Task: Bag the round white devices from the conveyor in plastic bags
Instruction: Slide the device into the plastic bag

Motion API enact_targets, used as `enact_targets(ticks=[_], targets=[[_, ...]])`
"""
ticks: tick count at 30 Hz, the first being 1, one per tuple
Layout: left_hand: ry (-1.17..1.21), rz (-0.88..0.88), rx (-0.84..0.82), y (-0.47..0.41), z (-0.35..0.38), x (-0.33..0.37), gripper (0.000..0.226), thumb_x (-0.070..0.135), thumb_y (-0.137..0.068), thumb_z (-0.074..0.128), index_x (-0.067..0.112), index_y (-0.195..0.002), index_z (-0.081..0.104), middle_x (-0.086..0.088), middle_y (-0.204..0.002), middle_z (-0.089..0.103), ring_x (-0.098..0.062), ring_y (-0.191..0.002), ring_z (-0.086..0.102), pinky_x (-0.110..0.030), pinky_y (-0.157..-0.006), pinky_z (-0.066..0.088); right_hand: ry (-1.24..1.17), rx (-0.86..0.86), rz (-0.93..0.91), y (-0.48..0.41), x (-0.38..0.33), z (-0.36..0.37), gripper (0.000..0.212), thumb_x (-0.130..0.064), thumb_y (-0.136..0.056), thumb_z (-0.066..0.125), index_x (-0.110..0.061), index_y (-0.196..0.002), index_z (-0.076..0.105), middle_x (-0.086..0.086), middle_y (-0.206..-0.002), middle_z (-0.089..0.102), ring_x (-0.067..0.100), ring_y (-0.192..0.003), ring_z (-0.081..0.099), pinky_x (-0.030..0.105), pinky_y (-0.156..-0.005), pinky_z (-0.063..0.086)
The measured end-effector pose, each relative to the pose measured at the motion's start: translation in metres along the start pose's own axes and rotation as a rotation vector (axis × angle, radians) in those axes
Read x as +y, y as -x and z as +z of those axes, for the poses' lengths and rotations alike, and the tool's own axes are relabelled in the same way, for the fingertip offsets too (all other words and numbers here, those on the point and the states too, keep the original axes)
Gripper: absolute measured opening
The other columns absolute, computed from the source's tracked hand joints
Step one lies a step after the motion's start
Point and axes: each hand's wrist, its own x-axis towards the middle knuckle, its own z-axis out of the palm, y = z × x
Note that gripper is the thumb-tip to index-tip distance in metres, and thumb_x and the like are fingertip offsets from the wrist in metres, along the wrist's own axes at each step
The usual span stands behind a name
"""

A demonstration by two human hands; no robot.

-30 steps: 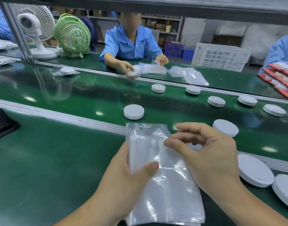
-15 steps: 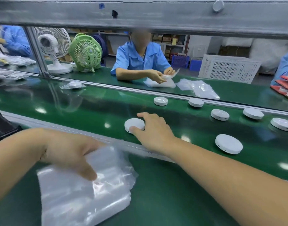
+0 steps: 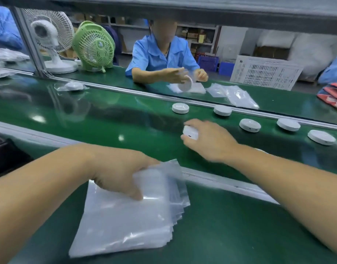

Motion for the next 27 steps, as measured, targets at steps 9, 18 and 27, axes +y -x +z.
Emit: enact_targets(ticks=[9, 18, 27], targets=[[-0.041, -0.076, 0.453, 0.018, 0.041, -0.035, 0.081, 0.069, -0.081, 0.063, 0.061, -0.147, 0.018, 0.021, -0.156, 0.026, -0.008, -0.145, 0.014, -0.039, -0.121, 0.019, 0.007, -0.092, 0.390, 0.078, 0.130, -0.032, 0.090, -0.094, -0.075, 0.034, -0.047, -0.151, 0.038, 0.014, -0.152, 0.049, 0.038, -0.139, 0.042, 0.045, -0.108, 0.036], [0.169, -0.207, 0.469, 0.043, 0.120, -0.014, 0.128, 0.106, -0.027, 0.053, 0.080, -0.130, -0.017, 0.026, -0.158, -0.025, -0.008, -0.148, -0.027, -0.046, -0.123, -0.007, -0.088, -0.042, 0.208, 0.085, 0.086, -0.030, 0.068, -0.053, -0.069, 0.075, -0.049, -0.132, 0.047, 0.007, -0.126, 0.052, 0.021, -0.104, 0.048, 0.034, -0.088, 0.038], [0.006, -0.074, 0.293, -0.003, 0.071, -0.013, 0.141, 0.100, -0.017, 0.065, 0.080, -0.128, -0.019, 0.019, -0.159, -0.026, -0.012, -0.147, -0.032, -0.048, -0.123, -0.004, -0.409, -0.024, -0.040, 0.109, -0.014, -0.033, 0.061, -0.054, -0.069, 0.081, -0.056, -0.122, 0.050, -0.018, -0.124, 0.054, 0.006, -0.113, 0.053, 0.016, -0.084, 0.039]])
